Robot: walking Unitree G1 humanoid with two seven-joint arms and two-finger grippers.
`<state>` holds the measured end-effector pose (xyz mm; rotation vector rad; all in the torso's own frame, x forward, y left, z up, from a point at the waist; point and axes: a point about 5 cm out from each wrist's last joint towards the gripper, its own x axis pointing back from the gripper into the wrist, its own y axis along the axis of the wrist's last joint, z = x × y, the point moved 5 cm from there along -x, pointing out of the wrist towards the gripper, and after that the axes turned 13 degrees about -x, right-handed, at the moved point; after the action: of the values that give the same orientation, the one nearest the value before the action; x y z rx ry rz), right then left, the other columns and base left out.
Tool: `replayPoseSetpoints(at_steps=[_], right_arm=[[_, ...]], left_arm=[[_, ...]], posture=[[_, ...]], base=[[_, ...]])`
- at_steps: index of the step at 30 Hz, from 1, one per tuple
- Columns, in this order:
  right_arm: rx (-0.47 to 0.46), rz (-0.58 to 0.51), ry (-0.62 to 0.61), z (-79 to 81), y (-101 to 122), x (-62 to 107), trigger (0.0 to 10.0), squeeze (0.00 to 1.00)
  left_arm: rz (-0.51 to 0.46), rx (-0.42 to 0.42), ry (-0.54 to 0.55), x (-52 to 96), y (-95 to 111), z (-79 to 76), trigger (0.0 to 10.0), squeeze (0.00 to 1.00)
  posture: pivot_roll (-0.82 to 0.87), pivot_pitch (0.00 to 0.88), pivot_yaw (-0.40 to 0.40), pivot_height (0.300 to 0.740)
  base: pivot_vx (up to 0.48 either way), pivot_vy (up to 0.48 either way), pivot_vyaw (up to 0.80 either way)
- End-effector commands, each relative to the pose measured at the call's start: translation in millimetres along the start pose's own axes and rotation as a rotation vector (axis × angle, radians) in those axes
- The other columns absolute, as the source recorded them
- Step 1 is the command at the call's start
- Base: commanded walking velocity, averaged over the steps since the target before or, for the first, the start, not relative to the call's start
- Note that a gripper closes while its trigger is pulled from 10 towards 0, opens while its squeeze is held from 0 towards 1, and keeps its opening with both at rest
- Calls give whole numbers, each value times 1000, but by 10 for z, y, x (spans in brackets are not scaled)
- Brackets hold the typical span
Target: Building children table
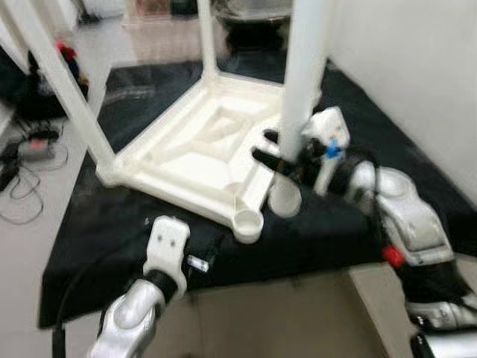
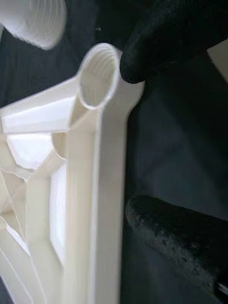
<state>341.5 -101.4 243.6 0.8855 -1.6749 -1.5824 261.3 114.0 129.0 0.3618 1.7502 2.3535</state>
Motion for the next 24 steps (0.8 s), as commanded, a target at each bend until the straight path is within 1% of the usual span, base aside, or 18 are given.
replayPoseSetpoints(at_steps=[1,2,3,4,5,8,9,11,13,14,15,16,18,19,20,21,23,24], right_arm=[[-12,20,98,167,-26,-56,10000,0],[-13,38,136,206,-40,-57,10000,0],[-13,38,136,206,-40,-57,10000,0],[-13,54,167,235,-47,-58,10000,0],[-12,64,188,254,-48,-60,10000,0],[-37,63,260,302,6,-110,10000,0],[-37,63,260,302,6,-110,10000,0],[-84,20,287,310,116,-175,10000,0],[-119,-24,292,285,231,-252,10000,0],[-154,-69,294,261,328,-282,10000,0],[-204,-131,309,234,464,-294,10000,0],[-204,-131,309,234,464,-294,10000,0],[-261,-205,368,232,635,-268,10000,0],[-261,-205,368,232,635,-268,10000,0],[-252,-223,420,260,701,-227,10000,0],[-252,-223,420,260,701,-227,10000,0],[-218,-225,562,356,778,-157,10000,0],[-200,-210,637,418,788,-130,10000,0]], left_arm=[[41,-19,27,50,-68,60,10000,0],[49,-33,25,92,-82,60,10000,0],[49,-33,25,92,-82,60,10000,0],[51,-47,14,138,-81,42,10000,0],[50,-57,2,177,-72,19,10000,0],[32,-133,-62,304,-30,-95,10000,0],[32,-133,-62,304,-30,-95,10000,0],[27,-152,-65,373,7,-116,10000,0],[18,-179,-74,418,47,-128,10000,0],[9,-194,-85,435,65,-140,10000,0],[-5,-221,-116,455,83,-183,10000,0],[-5,-221,-116,455,83,-183,10000,0],[-28,-263,-163,488,114,-252,10000,0],[-28,-263,-163,488,114,-252,10000,0],[-47,-291,-185,503,143,-282,10000,0],[-47,-291,-185,503,143,-282,10000,0],[-105,-347,-220,519,233,-330,10000,0],[-127,-358,-228,534,276,-338,10000,0]], posture=[[-83,146,-73,740],[-83,161,-76,740],[-83,161,-76,740],[-82,174,-78,740],[-83,181,-78,740],[-81,206,-80,740],[-81,206,-80,740],[-76,224,-83,740],[-72,234,-84,740],[-70,241,-83,740],[-62,252,-85,740],[-62,252,-85,740],[-60,254,-85,740],[-60,254,-85,740],[-48,263,-84,740],[-48,263,-84,740],[-33,281,-82,740],[-22,293,-78,740]], base=[[0,0,0],[0,0,0],[0,0,0],[0,0,0],[0,0,0],[0,0,0],[0,0,0],[0,0,0],[0,0,0],[0,0,0],[0,0,0],[0,0,0],[0,0,0],[0,0,0],[0,0,0],[0,0,0],[0,0,0],[0,0,0]])
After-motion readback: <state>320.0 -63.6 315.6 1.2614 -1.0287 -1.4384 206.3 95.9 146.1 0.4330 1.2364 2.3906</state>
